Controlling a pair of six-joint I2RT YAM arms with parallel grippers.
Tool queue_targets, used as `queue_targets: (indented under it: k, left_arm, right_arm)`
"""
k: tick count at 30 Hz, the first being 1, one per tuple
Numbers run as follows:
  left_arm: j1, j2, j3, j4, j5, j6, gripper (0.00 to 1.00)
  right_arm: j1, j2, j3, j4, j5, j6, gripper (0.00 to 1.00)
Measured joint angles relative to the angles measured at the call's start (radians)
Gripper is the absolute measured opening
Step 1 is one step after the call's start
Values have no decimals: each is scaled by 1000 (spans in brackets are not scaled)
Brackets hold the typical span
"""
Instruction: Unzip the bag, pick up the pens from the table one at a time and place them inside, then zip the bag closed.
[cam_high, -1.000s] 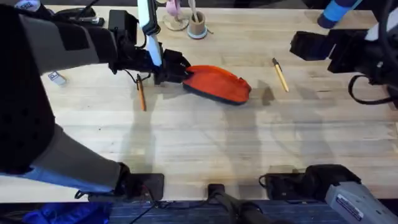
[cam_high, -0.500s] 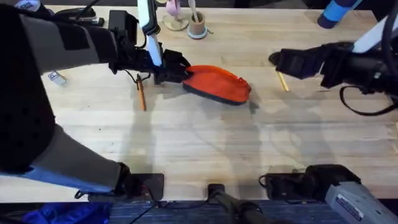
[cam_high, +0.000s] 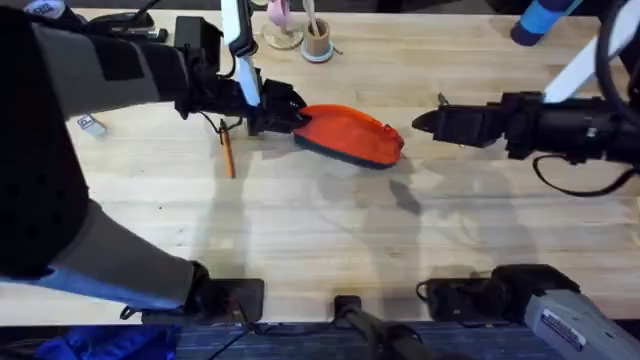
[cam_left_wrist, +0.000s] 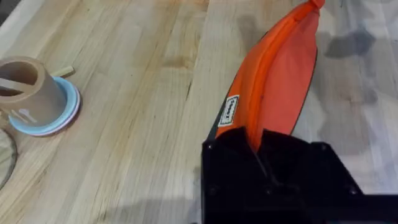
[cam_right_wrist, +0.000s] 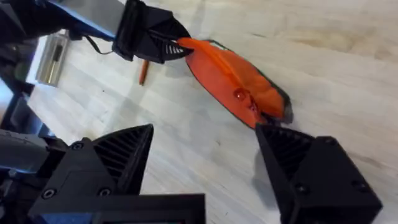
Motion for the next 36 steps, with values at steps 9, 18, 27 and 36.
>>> queue_targets:
  k: [9, 18, 27, 36]
  left_arm:
    - [0, 0, 0, 1, 0, 0, 43]
    - [0, 0, 0, 1, 0, 0, 43]
    - [0, 0, 0, 1, 0, 0, 43]
    - [0, 0, 0, 1, 0, 0, 43]
  right_arm:
    - [1, 59, 0, -36, -6, -2, 996]
    - [118, 72, 0, -33, 19, -119, 997]
    - [282, 72, 0, -32, 295, -151, 997]
    - [317, 72, 0, 4, 393, -158, 997]
